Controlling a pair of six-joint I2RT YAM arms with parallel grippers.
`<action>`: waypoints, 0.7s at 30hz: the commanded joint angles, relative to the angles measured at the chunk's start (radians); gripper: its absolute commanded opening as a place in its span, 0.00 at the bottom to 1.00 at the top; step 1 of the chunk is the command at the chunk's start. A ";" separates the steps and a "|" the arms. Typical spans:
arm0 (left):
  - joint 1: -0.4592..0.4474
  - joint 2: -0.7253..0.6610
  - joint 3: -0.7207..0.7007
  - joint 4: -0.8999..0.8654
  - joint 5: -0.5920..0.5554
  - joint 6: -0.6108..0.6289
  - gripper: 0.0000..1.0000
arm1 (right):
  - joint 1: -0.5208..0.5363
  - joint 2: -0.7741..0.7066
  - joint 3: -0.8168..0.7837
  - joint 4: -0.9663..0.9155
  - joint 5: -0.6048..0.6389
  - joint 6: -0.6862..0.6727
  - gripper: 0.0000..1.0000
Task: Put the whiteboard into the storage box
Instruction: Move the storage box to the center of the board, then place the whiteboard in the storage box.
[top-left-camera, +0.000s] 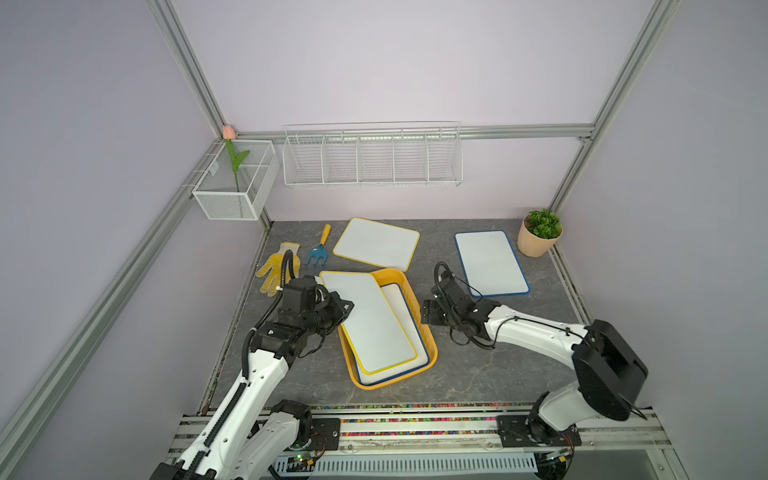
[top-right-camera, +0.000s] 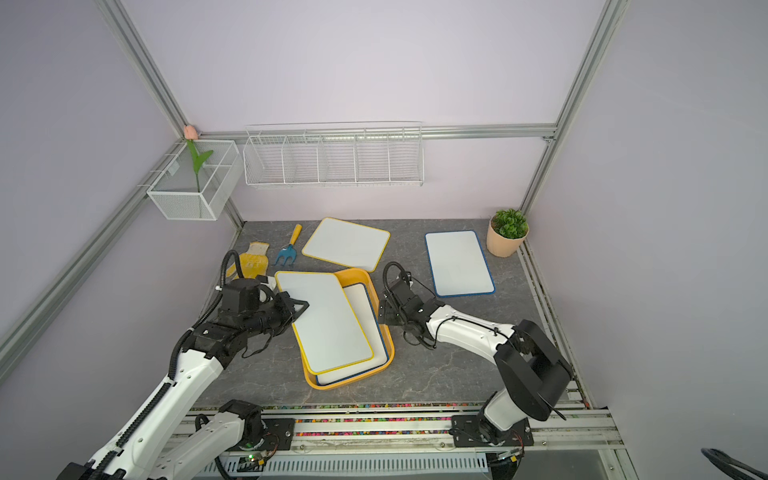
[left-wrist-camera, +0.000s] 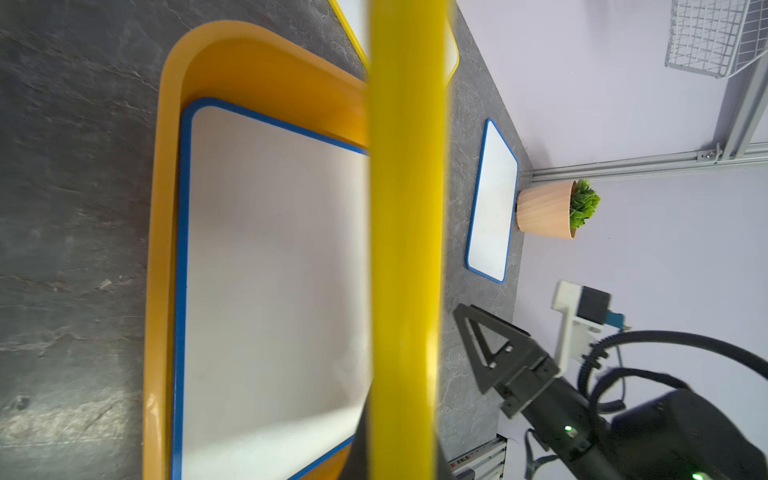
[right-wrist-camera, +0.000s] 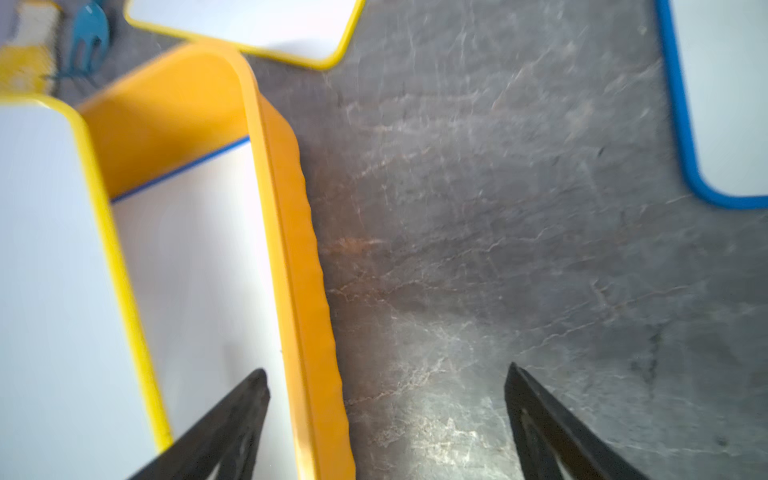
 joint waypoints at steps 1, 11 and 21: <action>-0.027 -0.024 -0.026 0.161 -0.031 -0.084 0.00 | -0.034 -0.064 -0.006 0.000 -0.053 -0.069 0.90; -0.075 0.046 -0.075 0.277 0.019 -0.051 0.00 | -0.076 -0.185 -0.016 -0.064 -0.185 -0.219 0.91; -0.080 0.111 -0.148 0.404 0.028 -0.034 0.00 | -0.081 -0.234 -0.035 -0.072 -0.216 -0.243 0.90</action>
